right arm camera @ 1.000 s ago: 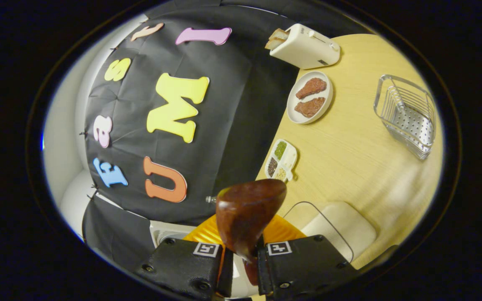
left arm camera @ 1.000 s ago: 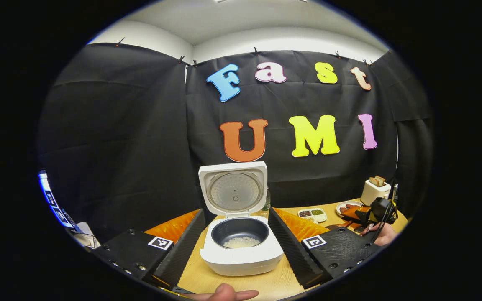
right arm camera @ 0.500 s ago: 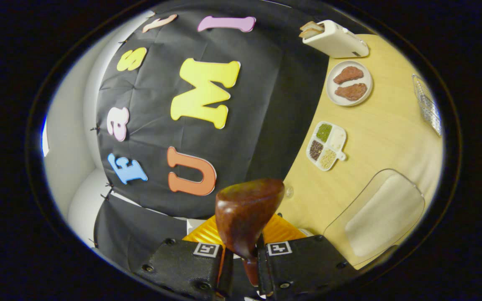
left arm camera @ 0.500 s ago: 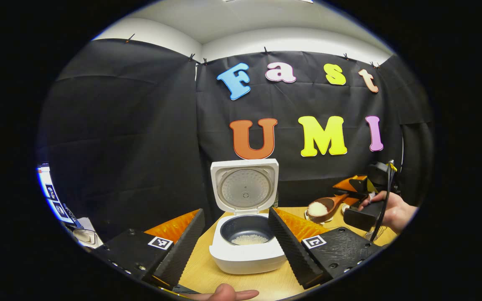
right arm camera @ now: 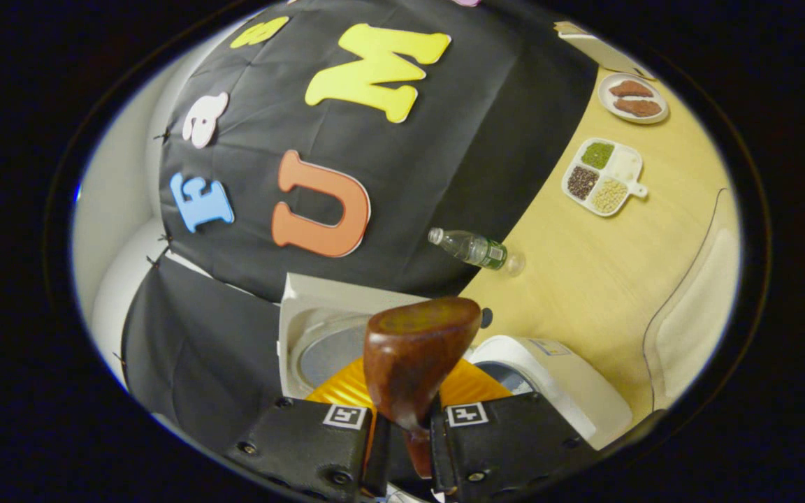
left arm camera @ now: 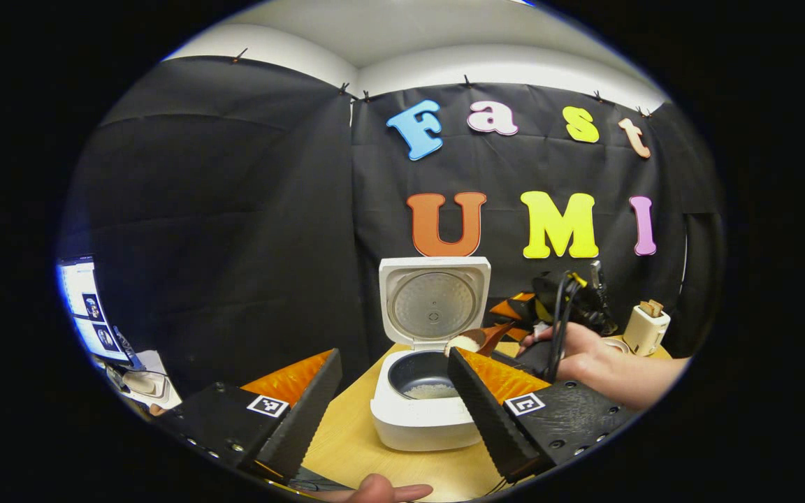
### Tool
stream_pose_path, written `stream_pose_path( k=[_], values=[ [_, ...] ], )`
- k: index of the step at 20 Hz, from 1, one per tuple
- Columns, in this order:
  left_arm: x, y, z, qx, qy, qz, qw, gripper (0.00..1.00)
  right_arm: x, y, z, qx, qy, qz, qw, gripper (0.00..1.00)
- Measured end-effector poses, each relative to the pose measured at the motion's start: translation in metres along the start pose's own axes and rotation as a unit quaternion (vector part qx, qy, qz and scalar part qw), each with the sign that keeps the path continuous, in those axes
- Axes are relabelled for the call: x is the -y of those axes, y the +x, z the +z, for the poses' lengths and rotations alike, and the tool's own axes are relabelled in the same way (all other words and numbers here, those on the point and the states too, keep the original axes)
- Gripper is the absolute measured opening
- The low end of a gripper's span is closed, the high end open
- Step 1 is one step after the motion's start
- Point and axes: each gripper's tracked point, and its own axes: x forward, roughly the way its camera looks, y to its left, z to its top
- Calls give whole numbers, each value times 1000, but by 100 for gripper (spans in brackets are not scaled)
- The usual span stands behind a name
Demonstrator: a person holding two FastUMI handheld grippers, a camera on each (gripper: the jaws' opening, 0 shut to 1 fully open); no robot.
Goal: Close the left gripper, press the button to open the rice cooker; take a wooden spoon from the chopstick holder with the right hand, scoop a spoonful of rice and pour it into the rice cooker, then put the wooden spoon back into the chopstick holder.
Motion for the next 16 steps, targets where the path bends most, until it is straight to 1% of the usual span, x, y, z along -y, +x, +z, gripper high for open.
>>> stream_pose_path(
  k=[1,2,6,8,10,11,14,16],
  values=[
    [-2,-1,0,0,-1,2,1000,97,3,8,-10,-5,-21,-7,1000,25],
    [-4,-1,0,1,0,7,1000,97,4,15,-19,-7,-38,-8,999,28],
    [-11,-5,-2,0,0,16,1000,97,15,32,-49,-22,-116,-35,992,28],
    [-15,-5,-2,1,0,21,1000,97,20,34,-58,-24,-177,-52,982,28],
    [-17,-6,-4,0,0,24,1000,97,17,38,-56,-15,-239,-52,970,28],
    [-19,-7,-4,1,0,25,1000,97,7,33,-60,-9,-275,-49,960,29],
    [-20,-7,-5,0,-1,28,1000,97,-10,32,-63,-2,-396,-55,916,28],
    [-21,-9,-3,2,0,29,1000,97,-18,32,-66,4,-458,-54,887,28]
  ],
)
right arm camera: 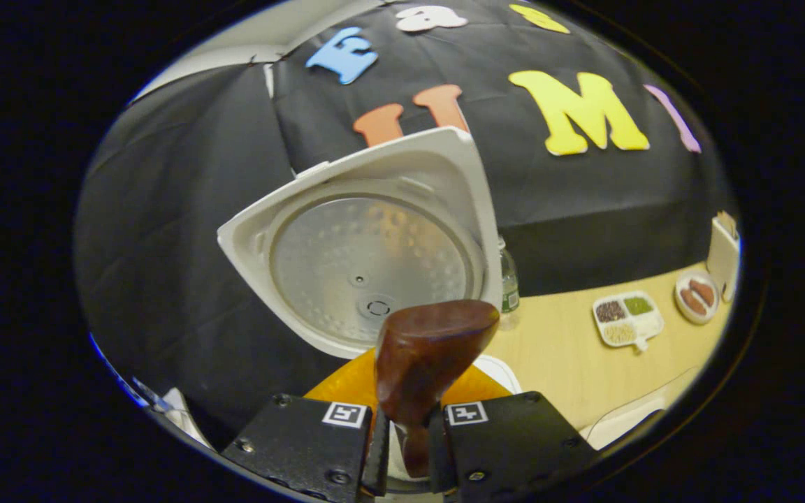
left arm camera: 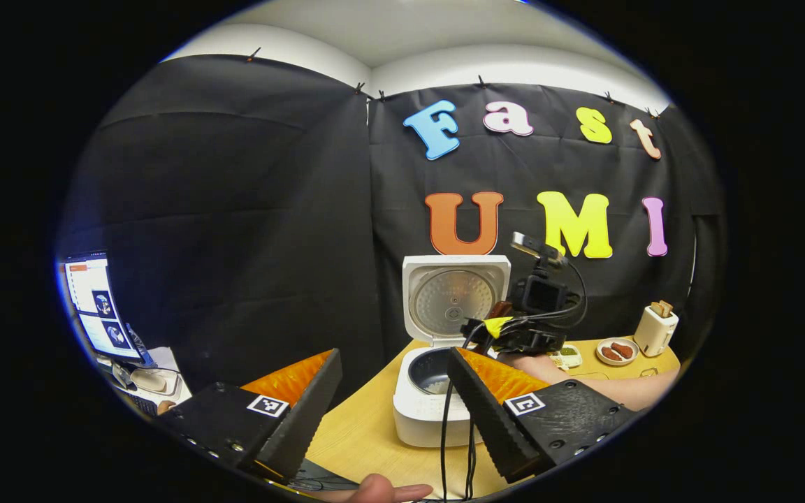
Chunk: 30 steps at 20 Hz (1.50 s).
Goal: Close the left gripper, press the button to open the rice cooker; take a wooden spoon from the chopstick holder with the right hand, scoop a spoonful of rice and pour it into the rice cooker, then put the wooden spoon back into the chopstick holder.
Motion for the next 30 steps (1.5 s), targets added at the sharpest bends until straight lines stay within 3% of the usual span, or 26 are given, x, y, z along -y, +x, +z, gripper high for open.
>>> stream_pose_path(
  k=[2,5,7,11,13,16,19,23,25,30],
  values=[
    [0,-1,0,0,-1,2,1000,97,-5,-2,6,9,-66,-3,998,28],
    [-1,-3,1,1,-3,2,1000,97,-18,-6,12,30,-169,-3,985,28],
    [-1,-4,2,2,-4,3,1000,97,-31,-6,14,45,-249,2,968,28],
    [-1,-6,2,3,-3,3,1000,97,-56,-17,13,78,-382,15,921,29],
    [-2,-7,4,5,-2,5,1000,97,-58,-18,9,85,-402,22,911,28],
    [-4,-7,4,3,-6,6,1000,97,-57,-18,9,85,-388,29,917,28],
    [-5,-9,4,2,-10,6,1000,97,-55,-17,8,78,-336,38,938,28],
    [-6,-9,7,7,-7,5,1000,97,-49,-31,29,83,-198,56,975,28],
    [-5,-10,9,8,-5,3,1000,97,-43,-42,43,81,-118,55,988,28],
    [-4,-14,19,23,1,-4,1000,97,-3,-64,87,97,39,61,993,28]
  ],
)
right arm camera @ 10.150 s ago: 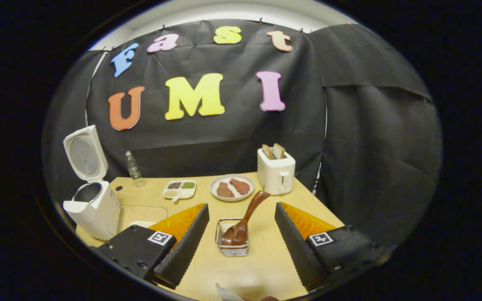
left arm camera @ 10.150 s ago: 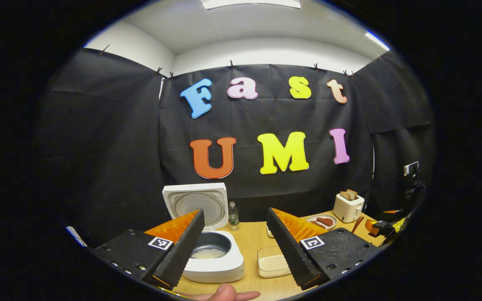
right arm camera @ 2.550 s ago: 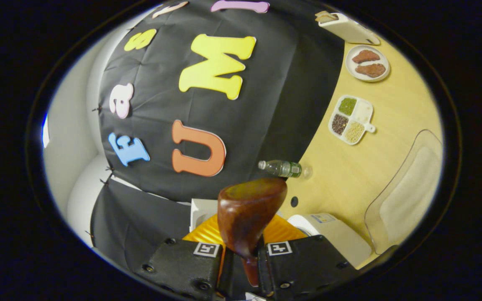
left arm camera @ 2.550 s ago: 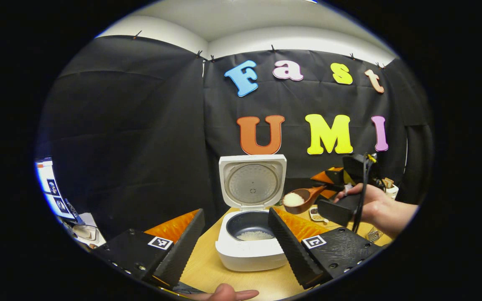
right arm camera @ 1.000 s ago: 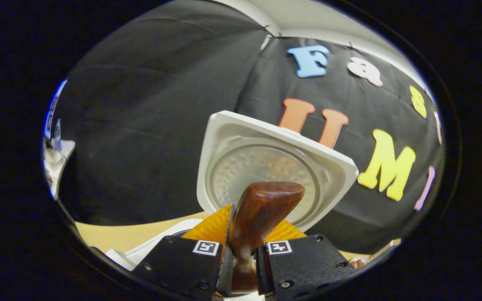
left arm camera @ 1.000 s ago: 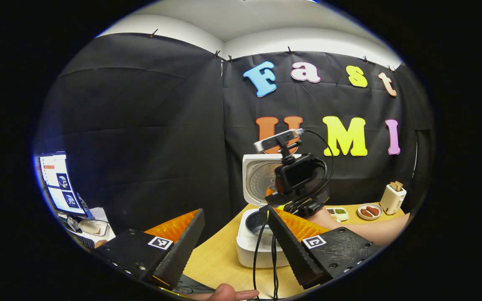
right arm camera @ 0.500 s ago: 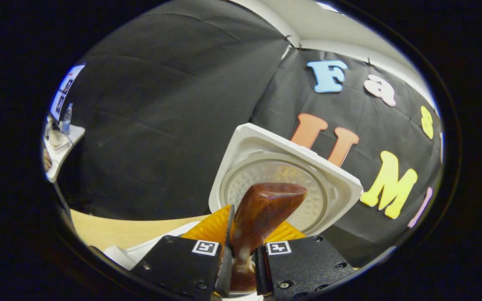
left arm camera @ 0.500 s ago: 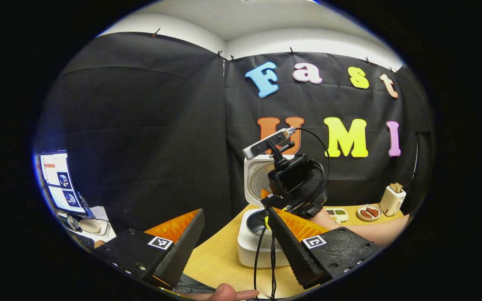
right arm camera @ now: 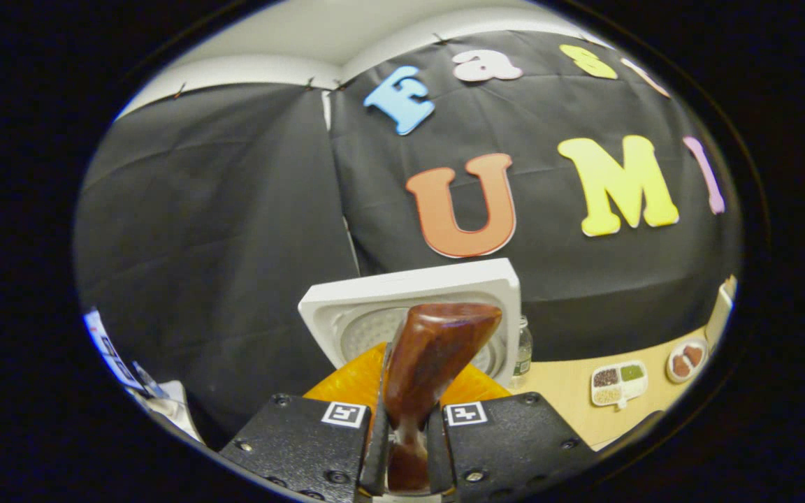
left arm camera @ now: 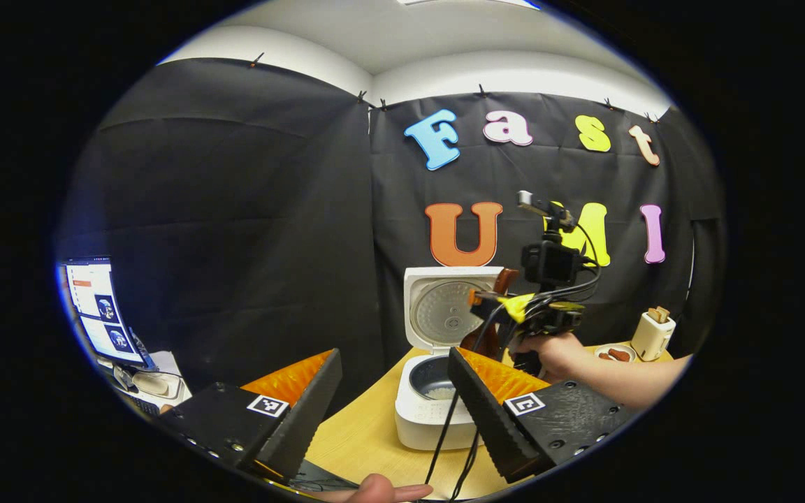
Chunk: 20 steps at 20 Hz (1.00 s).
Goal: Close the left gripper, press the button to open the rice cooker; take a wooden spoon from the chopstick holder with the right hand, scoop a spoonful of rice and pour it into the rice cooker, then put the wooden spoon back into the chopstick holder.
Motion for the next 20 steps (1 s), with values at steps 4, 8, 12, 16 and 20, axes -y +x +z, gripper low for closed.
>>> stream_pose_path(
  k=[4,8,12,16,20],
  values=[
    [7,-6,12,15,-4,-13,1000,96,42,-26,25,10,114,-26,993,28],
    [14,-10,17,22,1,-25,999,96,94,-65,48,40,176,-60,982,28],
    [28,-12,16,20,2,-43,999,96,159,-114,60,69,176,-110,976,28],
    [48,-13,16,18,6,-64,998,96,227,-162,71,89,167,-163,968,28],
    [70,-14,15,16,10,-86,996,96,302,-217,74,106,165,-222,955,28]
  ],
)
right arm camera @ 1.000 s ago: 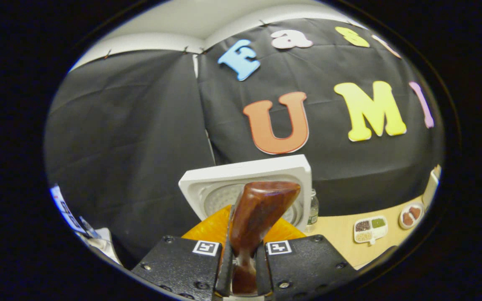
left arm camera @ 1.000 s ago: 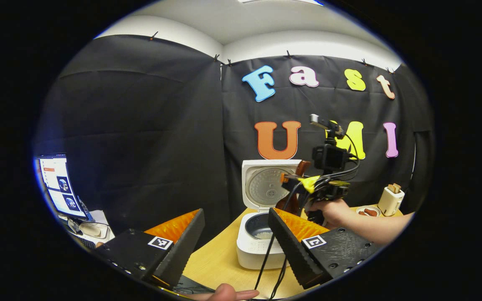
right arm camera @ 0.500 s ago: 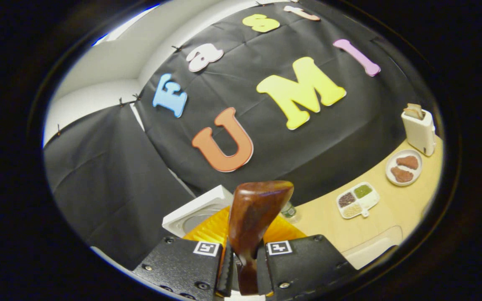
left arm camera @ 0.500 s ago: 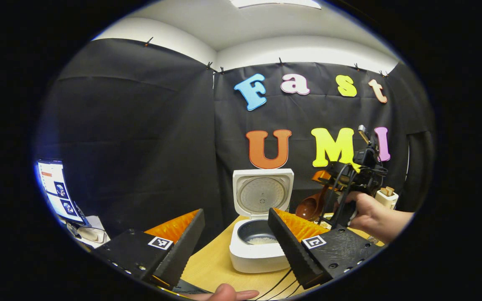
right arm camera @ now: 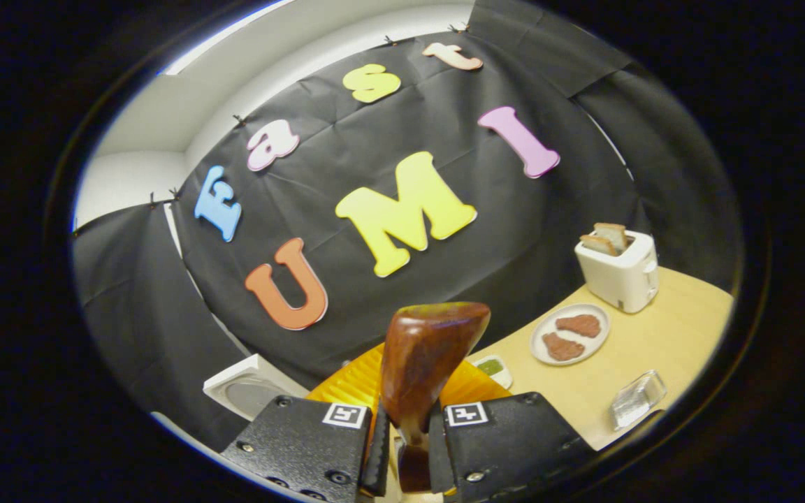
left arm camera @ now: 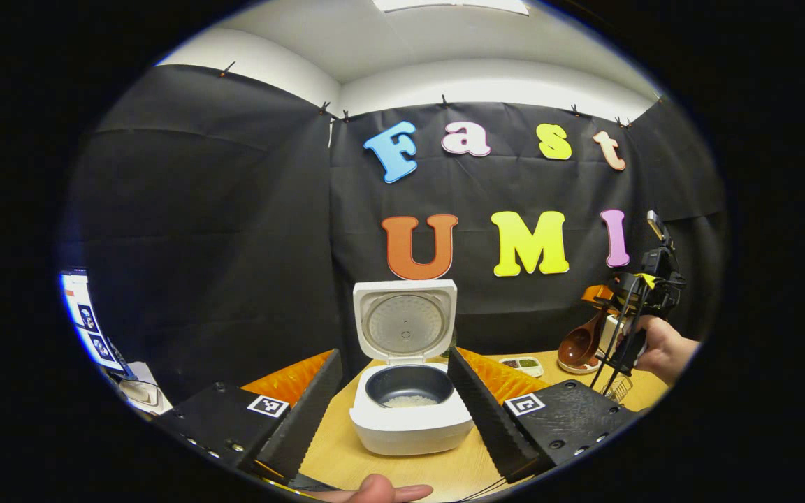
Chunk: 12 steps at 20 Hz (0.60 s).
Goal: Close the left gripper, press the button to open the rice cooker; take a wooden spoon from the chopstick holder with the right hand, scoop a spoonful of rice and pour it into the rice cooker, then put the wooden spoon back into the chopstick holder.
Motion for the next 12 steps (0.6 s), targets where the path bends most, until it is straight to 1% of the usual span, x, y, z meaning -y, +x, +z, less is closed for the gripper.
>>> stream_pose_path(
  k=[4,7,10,12],
  values=[
    [22,2,2,-1,9,-16,1000,96,81,-16,31,27,-12,-53,998,28],
    [35,6,2,-3,14,-25,1000,96,132,-25,46,35,-12,-86,996,28],
    [49,8,1,-8,16,-32,999,96,171,-25,43,35,-3,-108,994,28],
    [57,9,1,-13,18,-35,999,96,195,-23,33,30,-14,-120,992,28]
  ],
)
